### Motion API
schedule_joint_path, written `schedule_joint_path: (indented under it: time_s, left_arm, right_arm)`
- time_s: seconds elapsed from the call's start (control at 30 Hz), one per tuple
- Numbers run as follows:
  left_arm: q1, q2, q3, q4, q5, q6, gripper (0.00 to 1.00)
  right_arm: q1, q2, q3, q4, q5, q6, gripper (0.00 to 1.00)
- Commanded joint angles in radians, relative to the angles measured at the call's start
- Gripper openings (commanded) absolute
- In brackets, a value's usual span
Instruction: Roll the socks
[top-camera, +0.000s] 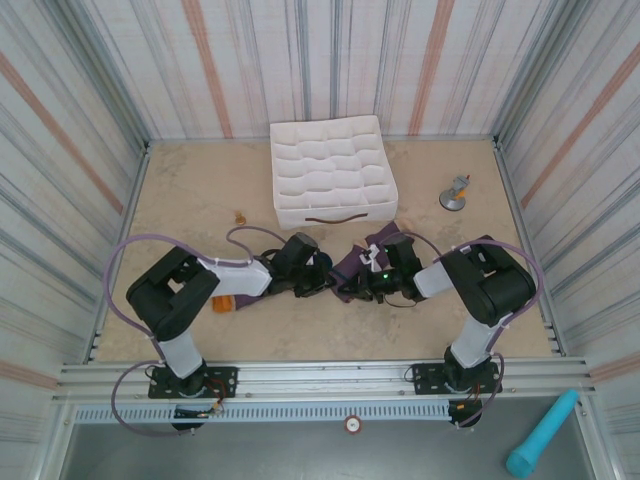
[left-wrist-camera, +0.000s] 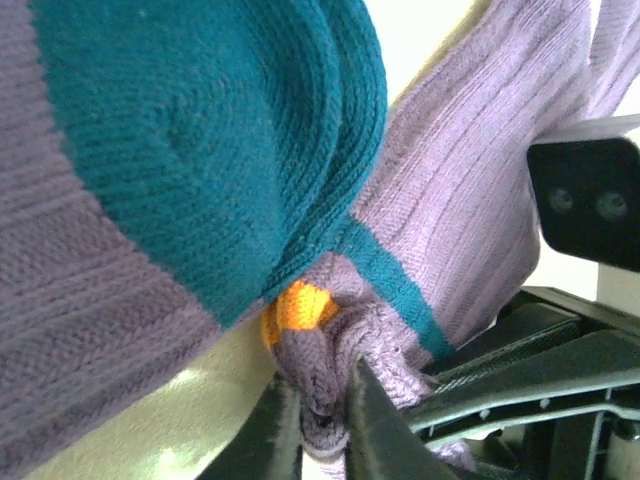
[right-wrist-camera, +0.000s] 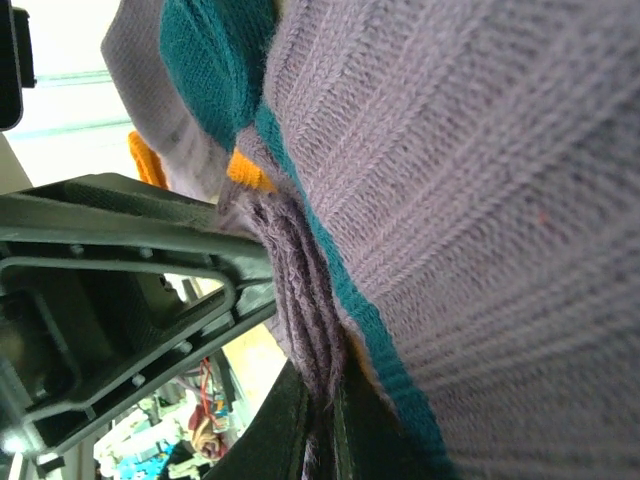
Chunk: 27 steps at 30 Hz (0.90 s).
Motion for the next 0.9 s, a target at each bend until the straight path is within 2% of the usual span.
schedule_joint_path:
  time_s: [0.0, 0.07, 0.23, 0.37, 0.53, 0.67, 0.87]
  left_arm:
    - [-0.004, 0.025, 0.006, -0.130, -0.056, 0.017, 0.04]
    - [-0.004, 0.015, 0.018, -0.156, -0.051, 0.027, 0.00]
    - [0.010, 0.009, 0.051, -0.205, 0.003, 0.044, 0.00]
    - [0.033, 0.024, 0.096, -0.254, 0.073, 0.063, 0.00]
    - [0.064, 0.032, 0.143, -0.313, 0.137, 0.094, 0.00]
    - [0.078, 0.038, 0.163, -0.339, 0.167, 0.101, 0.00]
    - [0.100, 0.052, 0.189, -0.372, 0.223, 0.125, 0.00]
  right_arm:
    - [-0.022, -0.015, -0.033, -0.116, 0.075, -0.026, 0.09]
    - [-0.024, -0.073, -0.027, -0.182, 0.103, -0.065, 0.23]
    - [-0.010, -0.286, 0.017, -0.449, 0.236, -0.208, 0.45]
    - [0.032, -0.450, 0.059, -0.637, 0.392, -0.307, 0.50]
    - [0.212, -0.584, 0.110, -0.793, 0.712, -0.432, 0.58]
    - [0.336, -0.594, 0.138, -0.836, 0.867, -0.486, 0.60]
    - [0.573, -0.535, 0.192, -0.865, 1.180, -0.585, 0.61]
